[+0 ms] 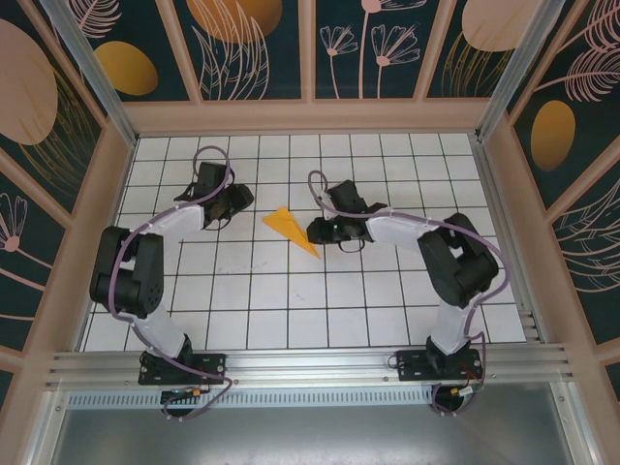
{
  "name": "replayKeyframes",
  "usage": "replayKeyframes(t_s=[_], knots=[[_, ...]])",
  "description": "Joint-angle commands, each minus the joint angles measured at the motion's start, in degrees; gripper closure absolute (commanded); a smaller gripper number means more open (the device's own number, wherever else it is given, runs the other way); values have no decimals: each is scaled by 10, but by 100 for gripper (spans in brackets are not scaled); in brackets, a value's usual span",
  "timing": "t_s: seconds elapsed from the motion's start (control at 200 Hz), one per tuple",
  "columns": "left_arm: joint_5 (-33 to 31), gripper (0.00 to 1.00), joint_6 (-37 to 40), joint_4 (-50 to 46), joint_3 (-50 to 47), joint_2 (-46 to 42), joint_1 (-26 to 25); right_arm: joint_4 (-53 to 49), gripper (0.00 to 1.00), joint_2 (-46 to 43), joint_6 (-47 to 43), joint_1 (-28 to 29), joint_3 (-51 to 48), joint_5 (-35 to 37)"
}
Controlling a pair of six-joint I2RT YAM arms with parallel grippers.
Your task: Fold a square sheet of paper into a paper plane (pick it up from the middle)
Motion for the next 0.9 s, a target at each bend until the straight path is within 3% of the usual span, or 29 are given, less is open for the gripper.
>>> replayKeyframes(t_s=[0.0, 0.09, 0.29, 0.405, 0.711, 0.891], knots=[[7, 55, -15, -19, -25, -31, -12, 4, 64, -80, 24, -9, -5, 101], [2, 51, -21, -23, -27, -43, -31, 19, 53, -120, 31, -31, -42, 156], [-5, 41, -68, -17, -25, -38, -109, 41, 37, -166, 21, -108, -101, 167], [-40, 41, -82, -46, 12, -4, -154, 50, 27, -177, 7, -128, -122, 180], [-174, 45, -81, -208, 144, 110, -229, 83, 24, -203, -1, -147, -172, 185], [-192, 42, -85, -266, 204, 154, -245, 96, 24, -214, 5, -149, -186, 179]])
